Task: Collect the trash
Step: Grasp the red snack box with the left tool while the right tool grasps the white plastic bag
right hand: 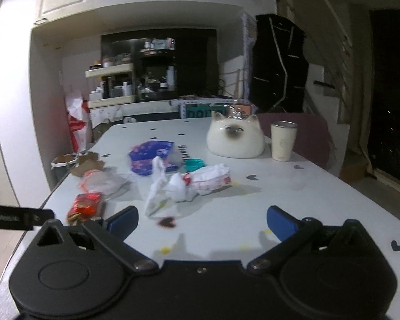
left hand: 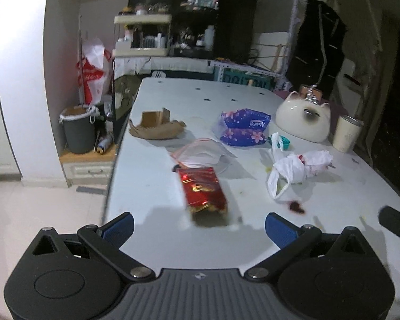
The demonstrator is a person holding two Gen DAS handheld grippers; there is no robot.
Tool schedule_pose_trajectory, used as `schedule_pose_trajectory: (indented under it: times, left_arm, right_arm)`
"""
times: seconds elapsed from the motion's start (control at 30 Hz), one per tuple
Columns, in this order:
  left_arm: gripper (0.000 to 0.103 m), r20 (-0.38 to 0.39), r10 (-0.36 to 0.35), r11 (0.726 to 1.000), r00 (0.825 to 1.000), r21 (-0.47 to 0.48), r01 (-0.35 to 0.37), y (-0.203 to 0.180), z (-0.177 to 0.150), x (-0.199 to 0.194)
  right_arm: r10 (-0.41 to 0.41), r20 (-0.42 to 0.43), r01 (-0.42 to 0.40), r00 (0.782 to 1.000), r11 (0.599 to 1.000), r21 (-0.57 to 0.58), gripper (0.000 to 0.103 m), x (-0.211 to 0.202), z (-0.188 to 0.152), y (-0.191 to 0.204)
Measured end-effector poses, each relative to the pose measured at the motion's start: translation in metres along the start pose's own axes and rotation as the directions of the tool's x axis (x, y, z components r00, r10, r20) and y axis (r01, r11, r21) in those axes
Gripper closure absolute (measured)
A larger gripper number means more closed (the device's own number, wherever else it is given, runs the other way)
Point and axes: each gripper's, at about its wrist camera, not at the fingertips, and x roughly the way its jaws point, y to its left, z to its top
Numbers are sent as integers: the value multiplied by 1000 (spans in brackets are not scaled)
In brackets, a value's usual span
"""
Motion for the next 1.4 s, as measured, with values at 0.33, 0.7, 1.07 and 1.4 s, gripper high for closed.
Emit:
schedule_pose_trajectory:
  times: [0.33, 0.7, 1.07, 1.4]
  left_arm:
    - [0, -15, 105, 992, 994, -67, -106, -29, 10, 77]
    - [7, 60, 17, 999, 998, -35, -14, -28, 1, 87]
    - [16, 13, 15, 997, 1000, -70, -14, -17, 3, 95]
    - [51, 30, 33, 995, 999, -95, -30, -11, 4, 92]
  right_arm:
    - [52, -49, -49, 997, 997, 57, 0, 48, 21, -15]
    - [265, -144, -225, 953, 944, 243, 30, 123, 33, 7]
    - [264, -205, -209, 943, 944, 255, 95, 171, 13, 33]
    - [287, -116, -256, 951, 941, 223, 98, 91, -3, -16]
